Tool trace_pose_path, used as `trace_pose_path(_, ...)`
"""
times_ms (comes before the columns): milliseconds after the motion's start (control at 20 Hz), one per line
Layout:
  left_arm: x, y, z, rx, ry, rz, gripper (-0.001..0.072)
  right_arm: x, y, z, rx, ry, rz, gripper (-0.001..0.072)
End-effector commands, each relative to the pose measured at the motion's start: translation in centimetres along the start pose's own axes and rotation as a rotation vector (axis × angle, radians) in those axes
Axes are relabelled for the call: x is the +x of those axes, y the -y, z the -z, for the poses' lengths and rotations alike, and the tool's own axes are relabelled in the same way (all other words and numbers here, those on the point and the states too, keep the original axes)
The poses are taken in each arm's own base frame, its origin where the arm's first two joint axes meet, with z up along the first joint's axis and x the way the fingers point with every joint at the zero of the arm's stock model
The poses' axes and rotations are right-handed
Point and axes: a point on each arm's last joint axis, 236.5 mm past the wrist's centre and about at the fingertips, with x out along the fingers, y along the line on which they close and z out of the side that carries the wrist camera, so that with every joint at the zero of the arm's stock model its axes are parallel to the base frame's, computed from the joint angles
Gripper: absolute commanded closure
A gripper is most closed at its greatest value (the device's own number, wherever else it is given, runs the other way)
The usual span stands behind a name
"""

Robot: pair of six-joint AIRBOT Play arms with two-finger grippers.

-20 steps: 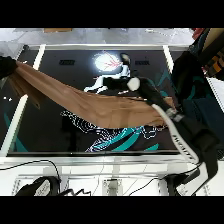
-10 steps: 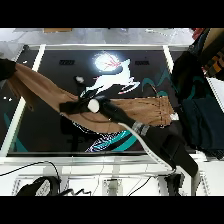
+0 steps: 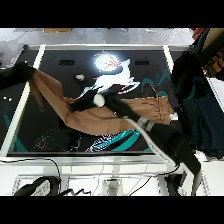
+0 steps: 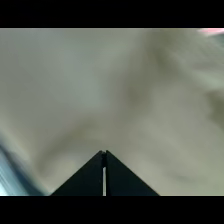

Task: Fold the clothes and pants, and hang the long-sleeved shirts on hangers.

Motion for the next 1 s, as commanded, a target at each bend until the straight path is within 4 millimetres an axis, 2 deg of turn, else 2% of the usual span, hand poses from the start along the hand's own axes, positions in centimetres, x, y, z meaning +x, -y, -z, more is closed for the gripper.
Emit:
trace_pose_path(0, 4.2, 3.1, 5.6, 0.037, -0.198, 0.126, 0.0692, -6.1, 12.4, -1.6, 0.055, -0.045, 0.196, 0.0684)
trace_pose_path(150, 7.8, 7.5, 11.5, 0.081, -0.350, 0.214, 0.0692, -13.0, 20.9, -2.1, 0.197, -0.047, 0.291, 0.0684)
trace_pose_path(200, 8.8, 9.1, 13.6, 0.098, -0.400, 0.243, 0.0691, -15.2, 23.1, -1.9, 0.241, -0.046, 0.315, 0.0684)
trace_pose_path(300, 10.3, 12.5, 18.6, 0.140, -0.507, 0.301, 0.0691, -18.7, 26.4, -1.5, 0.308, -0.043, 0.354, 0.0684)
trace_pose_path(400, 11.5, 15.7, 23.2, 0.182, -0.585, 0.347, 0.0692, -21.1, 28.4, -1.1, 0.351, -0.032, 0.379, 0.0684)
trace_pose_path(500, 12.0, 18.1, 26.5, 0.217, -0.623, 0.380, 0.0692, -22.3, 29.6, -0.9, 0.375, -0.025, 0.392, 0.0684)
trace_pose_path(600, 11.6, 19.8, 28.6, 0.249, -0.655, 0.408, 0.0691, -22.5, 29.9, -0.7, 0.380, -0.029, 0.397, 0.0684)
trace_pose_path(650, 11.4, 20.3, 29.0, 0.256, -0.661, 0.416, 0.0687, -22.4, 29.8, -0.8, 0.380, -0.028, 0.395, 0.0684)
trace_pose_path(700, 11.3, 20.3, 29.1, 0.258, -0.666, 0.419, 0.0581, -22.4, 29.8, -0.8, 0.379, -0.029, 0.394, 0.0684)
trace_pose_path(800, 10.8, 19.8, 29.2, 0.254, -0.696, 0.418, 0.0028, -22.4, 29.7, -0.8, 0.380, -0.029, 0.392, 0.0684)
trace_pose_path(950, 9.9, 16.5, 27.6, 0.250, -0.738, 0.383, 0.0009, -22.4, 29.7, -0.8, 0.380, -0.029, 0.393, 0.0684)
